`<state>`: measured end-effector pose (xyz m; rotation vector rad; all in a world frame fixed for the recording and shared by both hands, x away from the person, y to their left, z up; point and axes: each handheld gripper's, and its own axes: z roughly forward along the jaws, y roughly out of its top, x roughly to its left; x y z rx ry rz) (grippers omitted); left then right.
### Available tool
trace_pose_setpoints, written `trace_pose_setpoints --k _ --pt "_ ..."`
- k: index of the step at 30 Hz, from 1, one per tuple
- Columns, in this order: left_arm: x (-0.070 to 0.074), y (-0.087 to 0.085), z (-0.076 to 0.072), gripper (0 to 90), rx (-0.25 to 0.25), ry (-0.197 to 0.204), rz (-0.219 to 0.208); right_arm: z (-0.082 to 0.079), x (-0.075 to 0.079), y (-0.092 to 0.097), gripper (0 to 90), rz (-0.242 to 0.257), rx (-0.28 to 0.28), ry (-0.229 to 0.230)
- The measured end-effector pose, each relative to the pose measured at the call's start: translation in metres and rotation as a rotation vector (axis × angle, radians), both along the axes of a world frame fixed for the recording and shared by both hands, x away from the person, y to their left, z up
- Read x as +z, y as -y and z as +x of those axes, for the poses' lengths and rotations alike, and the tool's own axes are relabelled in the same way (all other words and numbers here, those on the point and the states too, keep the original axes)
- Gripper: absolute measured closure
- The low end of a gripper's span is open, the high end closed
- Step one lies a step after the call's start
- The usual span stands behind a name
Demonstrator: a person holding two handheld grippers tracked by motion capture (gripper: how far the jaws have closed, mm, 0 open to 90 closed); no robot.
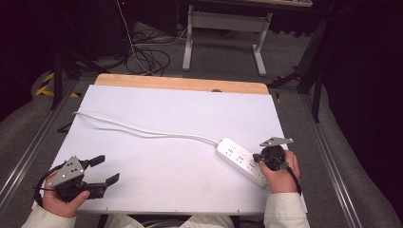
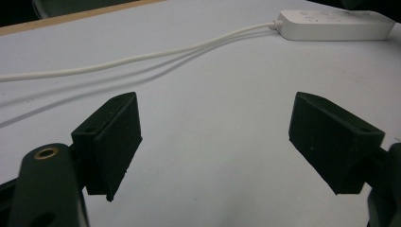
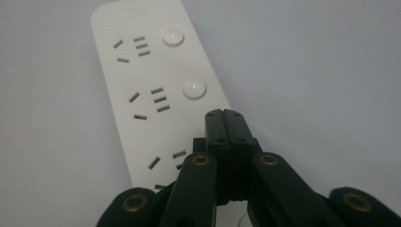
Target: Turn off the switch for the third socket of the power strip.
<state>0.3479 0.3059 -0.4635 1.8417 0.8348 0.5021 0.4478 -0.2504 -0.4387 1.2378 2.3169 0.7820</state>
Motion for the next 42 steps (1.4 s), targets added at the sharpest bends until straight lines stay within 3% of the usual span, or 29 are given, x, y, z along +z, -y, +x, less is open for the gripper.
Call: trace_pose_setpoints --k 2,5,21,27,29,42 --pt "0.0 0.0 0.0 18.3 0.003 0.0 0.0 -0.003 0.007 0.003 90.0 0.019 -0.005 0.05" --pt "0.0 0.0 0.0 18.3 0.003 0.0 -0.002 -0.006 0.013 0.005 90.0 0.028 -0.006 0.066" --pt "0.001 0.0 -0.001 18.3 -0.001 0.0 -0.001 -0.009 0.017 0.001 90.0 0.044 0.024 0.067" --pt "0.001 0.0 0.0 18.3 -0.001 0.0 -0.001 -0.012 0.022 -0.001 90.0 0.052 0.026 0.086" --pt "0.001 -0.001 0.0 18.3 0.0 0.002 0.001 -0.013 0.025 -0.002 82.2 0.055 0.025 0.099" --pt "0.001 0.0 -0.001 18.3 -0.003 -0.005 -0.003 -0.019 0.035 -0.003 59.4 0.072 0.025 0.15"
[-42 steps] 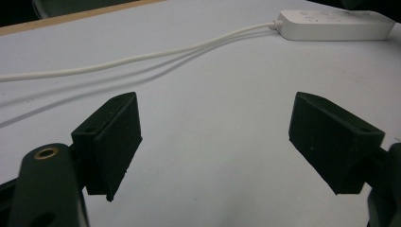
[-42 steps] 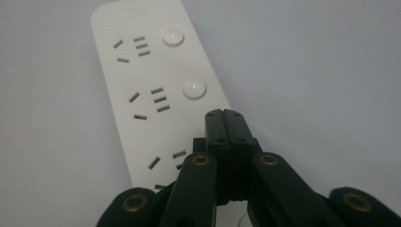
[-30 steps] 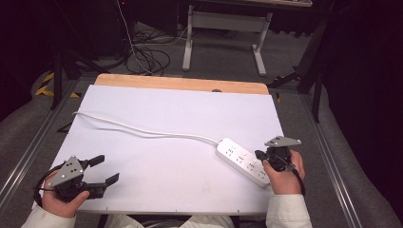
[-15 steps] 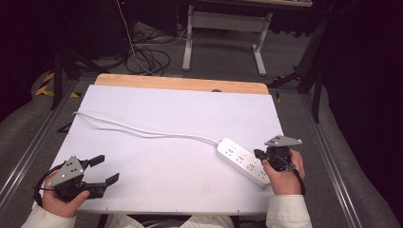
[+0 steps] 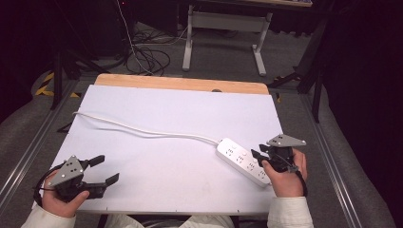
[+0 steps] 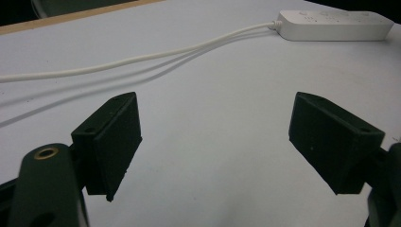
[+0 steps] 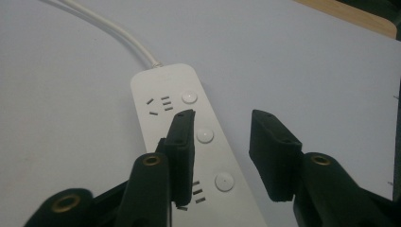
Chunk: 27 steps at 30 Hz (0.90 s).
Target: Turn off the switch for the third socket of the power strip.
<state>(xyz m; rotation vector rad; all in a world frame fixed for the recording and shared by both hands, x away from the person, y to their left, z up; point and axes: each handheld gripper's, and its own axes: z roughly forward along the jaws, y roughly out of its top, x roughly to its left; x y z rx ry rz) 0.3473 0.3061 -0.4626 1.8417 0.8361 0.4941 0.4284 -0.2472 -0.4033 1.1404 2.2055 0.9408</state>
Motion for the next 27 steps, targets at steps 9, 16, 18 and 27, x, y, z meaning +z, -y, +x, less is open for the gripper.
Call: trace_pose_setpoints --k 9,16,18,27 --pt "0.0 0.0 0.0 18.2 -0.002 0.007 0.011 -0.004 0.005 -0.002 51.8 0.014 0.013 0.021" --pt "0.001 0.0 0.0 18.1 0.002 0.0 0.008 -0.007 0.009 -0.005 47.6 0.023 0.027 0.04" --pt "0.001 -0.001 0.0 18.0 0.0 0.003 0.015 -0.008 0.01 -0.006 44.3 0.025 0.035 0.048" --pt "0.002 0.0 -0.001 17.9 -0.001 0.005 0.017 -0.017 0.015 -0.014 23.0 0.115 0.128 0.107"
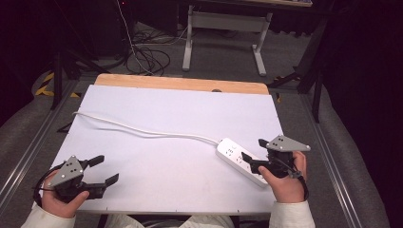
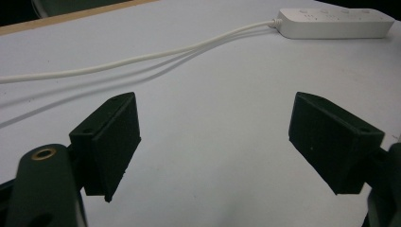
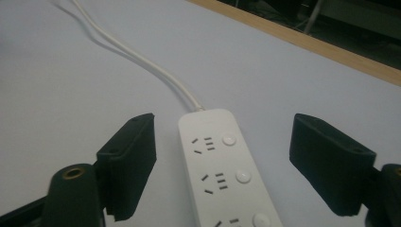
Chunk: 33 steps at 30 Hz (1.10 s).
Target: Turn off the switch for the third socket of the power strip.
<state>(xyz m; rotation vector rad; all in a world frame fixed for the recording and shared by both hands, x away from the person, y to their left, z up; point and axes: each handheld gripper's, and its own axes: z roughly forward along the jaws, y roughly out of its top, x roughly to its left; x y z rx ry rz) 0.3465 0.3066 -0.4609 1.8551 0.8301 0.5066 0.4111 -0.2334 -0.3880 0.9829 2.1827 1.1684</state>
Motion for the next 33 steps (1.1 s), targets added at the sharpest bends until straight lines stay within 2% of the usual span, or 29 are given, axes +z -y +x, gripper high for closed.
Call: trace_pose_setpoints --k 3,6,8,12,15,26,33 --pt "-0.001 0.001 0.0 17.6 0.003 -0.01 -0.002 -0.003 0.0 -0.003 19.7 0.044 0.051 0.021" --pt "-0.001 0.0 0.001 17.1 -0.001 -0.014 0.008 -0.005 -0.005 -0.003 19.4 0.144 0.113 0.003" --pt "-0.001 0.0 0.001 16.9 0.003 -0.017 0.001 -0.005 -0.012 -0.002 19.4 0.188 0.142 0.012" --pt "-0.001 0.0 0.001 16.8 0.0 -0.015 0.002 -0.006 -0.024 -0.002 17.8 0.229 0.162 0.023" --pt "-0.001 0.001 0.0 16.6 0.001 -0.014 0.001 -0.007 -0.032 -0.004 17.0 0.232 0.177 0.043" --pt "0.0 0.002 -0.001 15.6 -0.004 -0.011 -0.001 -0.01 -0.059 -0.01 13.9 0.229 0.17 0.081" --pt "-0.001 0.001 -0.001 13.8 0.001 -0.003 0.004 -0.01 -0.072 -0.015 12.6 0.202 0.171 0.063"
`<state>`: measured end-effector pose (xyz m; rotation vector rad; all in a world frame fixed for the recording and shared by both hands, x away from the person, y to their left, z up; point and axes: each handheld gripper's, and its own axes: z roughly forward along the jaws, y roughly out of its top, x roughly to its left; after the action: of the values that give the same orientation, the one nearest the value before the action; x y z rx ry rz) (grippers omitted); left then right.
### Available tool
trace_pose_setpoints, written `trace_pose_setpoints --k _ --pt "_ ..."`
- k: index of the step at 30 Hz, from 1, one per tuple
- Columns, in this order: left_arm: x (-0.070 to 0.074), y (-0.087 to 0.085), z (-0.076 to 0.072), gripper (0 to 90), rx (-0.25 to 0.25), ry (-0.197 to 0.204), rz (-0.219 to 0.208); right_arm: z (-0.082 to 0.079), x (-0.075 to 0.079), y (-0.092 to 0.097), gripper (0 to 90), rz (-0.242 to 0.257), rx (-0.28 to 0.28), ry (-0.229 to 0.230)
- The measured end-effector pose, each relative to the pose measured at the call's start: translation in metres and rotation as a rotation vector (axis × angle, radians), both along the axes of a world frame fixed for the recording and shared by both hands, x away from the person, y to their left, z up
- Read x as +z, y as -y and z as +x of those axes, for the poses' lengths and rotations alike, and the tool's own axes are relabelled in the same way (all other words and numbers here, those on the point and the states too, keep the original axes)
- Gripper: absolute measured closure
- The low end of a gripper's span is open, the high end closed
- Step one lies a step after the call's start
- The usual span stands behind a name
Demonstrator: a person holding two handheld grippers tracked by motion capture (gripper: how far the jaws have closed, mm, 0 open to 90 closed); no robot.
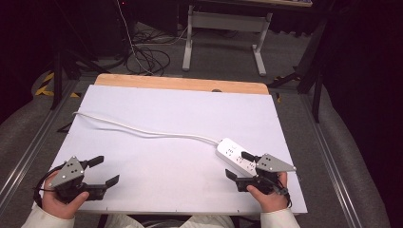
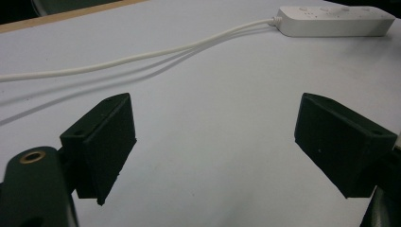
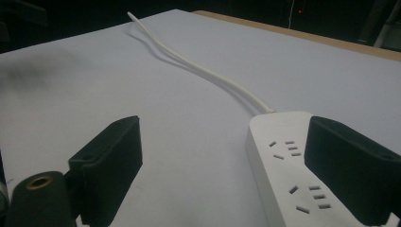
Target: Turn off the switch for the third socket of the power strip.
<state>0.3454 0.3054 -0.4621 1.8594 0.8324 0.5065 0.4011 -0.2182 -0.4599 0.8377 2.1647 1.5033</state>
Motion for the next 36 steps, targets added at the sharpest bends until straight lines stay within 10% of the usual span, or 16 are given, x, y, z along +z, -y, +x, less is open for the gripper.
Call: trace_pose_setpoints --k 36 --pt "-0.006 -0.003 -0.001 12.6 -0.014 0.004 0.012 -0.003 -0.024 -0.01 11.4 -0.087 -0.022 0.016"
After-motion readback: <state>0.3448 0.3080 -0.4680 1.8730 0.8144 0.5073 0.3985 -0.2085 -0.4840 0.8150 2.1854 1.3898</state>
